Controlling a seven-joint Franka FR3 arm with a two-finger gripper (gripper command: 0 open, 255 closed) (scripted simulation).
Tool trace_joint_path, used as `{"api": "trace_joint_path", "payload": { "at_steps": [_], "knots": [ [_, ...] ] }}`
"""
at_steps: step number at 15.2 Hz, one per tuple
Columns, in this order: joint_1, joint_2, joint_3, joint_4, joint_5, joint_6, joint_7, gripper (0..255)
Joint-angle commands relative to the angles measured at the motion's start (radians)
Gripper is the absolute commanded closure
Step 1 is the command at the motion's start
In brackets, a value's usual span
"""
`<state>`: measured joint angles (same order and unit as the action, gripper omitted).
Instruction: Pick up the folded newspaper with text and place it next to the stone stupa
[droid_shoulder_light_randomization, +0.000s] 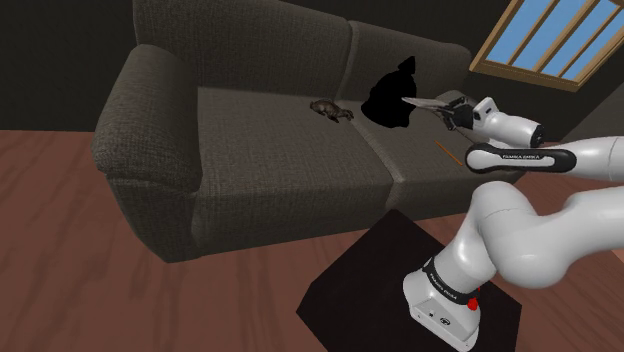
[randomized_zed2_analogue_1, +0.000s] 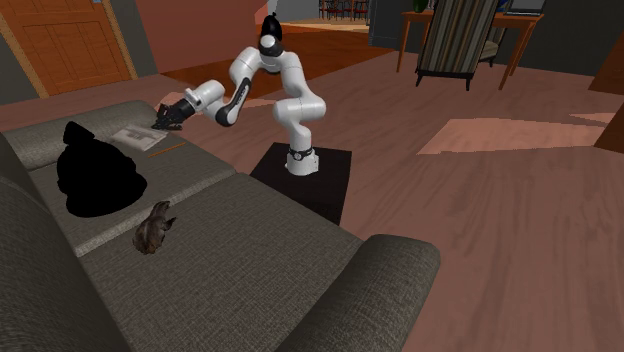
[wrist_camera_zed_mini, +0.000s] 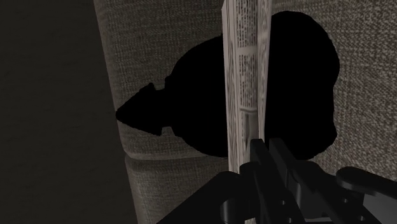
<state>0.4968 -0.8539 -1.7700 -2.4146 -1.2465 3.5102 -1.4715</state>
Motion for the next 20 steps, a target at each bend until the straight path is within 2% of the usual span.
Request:
{"api": "trace_joint_path", "payload": {
  "at_steps": [1, 10, 20],
  "knots": [
    [0.033, 0.018, -0.041, -0.001, 0.028, 0.036, -0.029, 255],
    [0.159, 0.029, -0.206, -0.020, 0.122, 0.153, -0.172, 255],
    [0.281, -0.035, -0.358, -0.014, 0.181, 0.233, -0.316, 255]
  ]
}}
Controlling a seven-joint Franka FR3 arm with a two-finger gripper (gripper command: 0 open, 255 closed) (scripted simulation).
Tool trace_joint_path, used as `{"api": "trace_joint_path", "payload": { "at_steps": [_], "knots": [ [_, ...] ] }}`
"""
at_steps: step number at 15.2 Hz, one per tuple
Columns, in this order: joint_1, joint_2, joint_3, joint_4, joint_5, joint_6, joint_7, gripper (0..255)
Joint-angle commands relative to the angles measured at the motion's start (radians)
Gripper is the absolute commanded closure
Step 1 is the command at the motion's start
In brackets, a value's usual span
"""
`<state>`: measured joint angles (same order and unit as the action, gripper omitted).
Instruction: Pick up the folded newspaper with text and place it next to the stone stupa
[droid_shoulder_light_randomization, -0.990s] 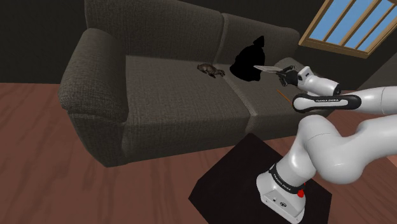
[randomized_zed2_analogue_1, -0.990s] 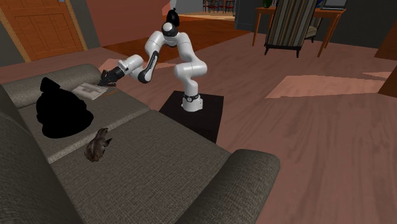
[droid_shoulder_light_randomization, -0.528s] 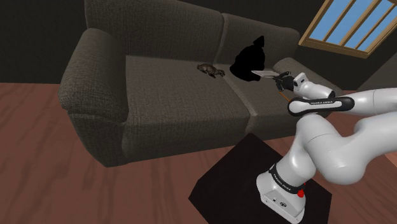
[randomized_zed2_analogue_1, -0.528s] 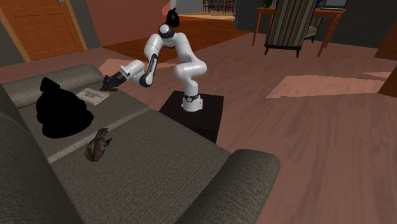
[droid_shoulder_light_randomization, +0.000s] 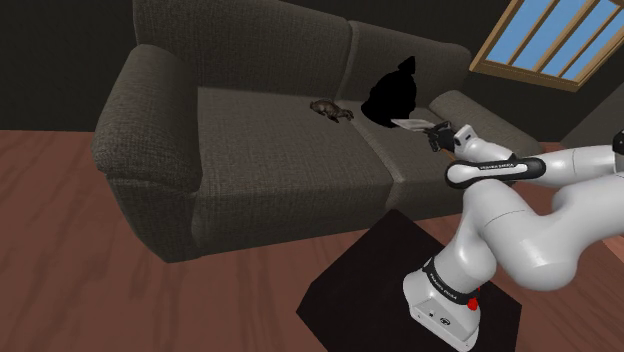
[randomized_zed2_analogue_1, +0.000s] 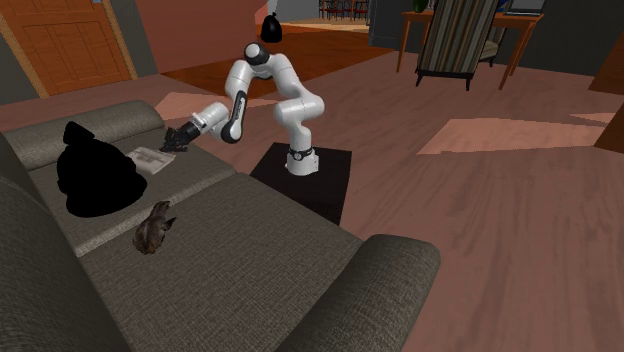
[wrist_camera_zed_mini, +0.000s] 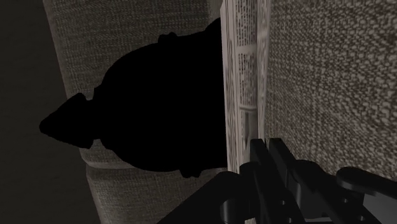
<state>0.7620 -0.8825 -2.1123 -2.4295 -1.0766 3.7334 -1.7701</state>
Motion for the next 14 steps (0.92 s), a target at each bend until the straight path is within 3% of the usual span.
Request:
{"api": "trace_joint_path", "payload": {
  "at_steps": [1, 8, 14],
  "knots": [
    [0.026, -0.015, -0.029, 0.003, 0.014, 0.016, -0.031, 255],
    [0.092, -0.086, -0.114, 0.026, 0.028, 0.055, -0.112, 255],
    [0.120, -0.060, -0.142, 0.034, 0.015, 0.081, -0.077, 255]
  ]
}}
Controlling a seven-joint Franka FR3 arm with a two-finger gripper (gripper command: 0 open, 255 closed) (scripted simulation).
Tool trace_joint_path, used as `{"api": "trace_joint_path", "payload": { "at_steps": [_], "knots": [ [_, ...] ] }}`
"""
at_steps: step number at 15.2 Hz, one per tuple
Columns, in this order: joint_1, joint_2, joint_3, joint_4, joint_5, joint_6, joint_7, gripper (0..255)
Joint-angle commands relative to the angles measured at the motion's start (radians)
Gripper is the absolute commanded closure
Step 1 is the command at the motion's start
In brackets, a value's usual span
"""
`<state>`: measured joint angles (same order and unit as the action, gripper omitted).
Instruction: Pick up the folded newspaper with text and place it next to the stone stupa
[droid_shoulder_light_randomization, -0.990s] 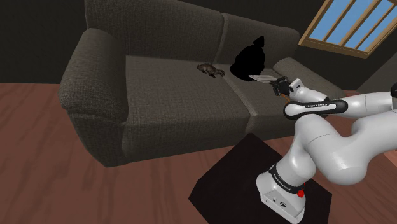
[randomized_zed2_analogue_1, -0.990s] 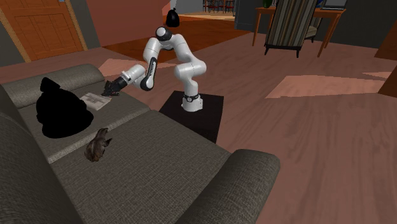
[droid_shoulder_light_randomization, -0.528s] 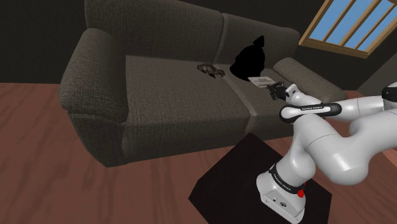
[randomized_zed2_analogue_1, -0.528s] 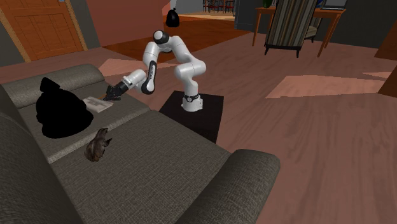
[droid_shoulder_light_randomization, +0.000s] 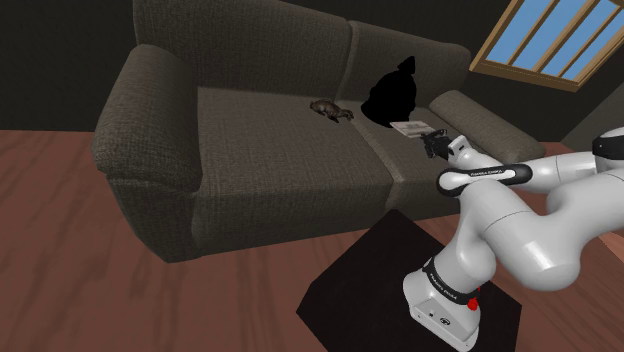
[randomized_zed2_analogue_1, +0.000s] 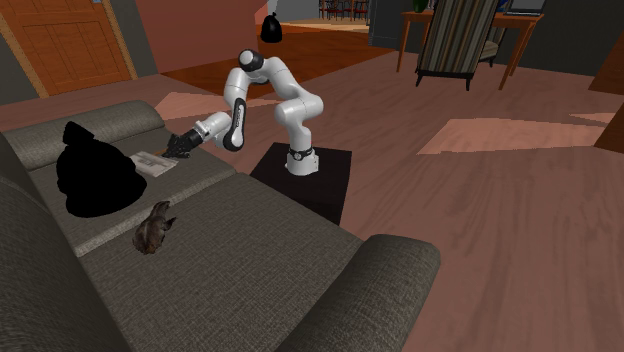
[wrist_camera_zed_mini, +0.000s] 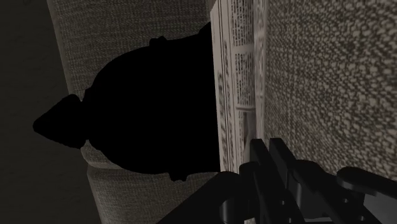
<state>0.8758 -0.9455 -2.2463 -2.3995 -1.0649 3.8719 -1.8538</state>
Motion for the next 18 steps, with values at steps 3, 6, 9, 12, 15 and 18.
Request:
{"api": "trace_joint_path", "payload": {
  "at_steps": [3, 6, 9, 12, 15, 18],
  "knots": [
    [0.016, 0.005, -0.012, 0.013, 0.002, -0.056, 0.015, 0],
    [0.006, -0.004, -0.006, 0.037, -0.026, -0.076, 0.042, 0],
    [-0.032, 0.070, -0.036, -0.034, -0.077, -0.018, 0.087, 0],
    [-0.081, 0.117, -0.049, -0.067, -0.146, 0.007, 0.145, 0],
    [-0.062, 0.131, -0.066, -0.064, -0.147, 0.023, 0.157, 0],
    [-0.038, 0.148, -0.088, -0.061, -0.147, 0.043, 0.172, 0]
  ]
}}
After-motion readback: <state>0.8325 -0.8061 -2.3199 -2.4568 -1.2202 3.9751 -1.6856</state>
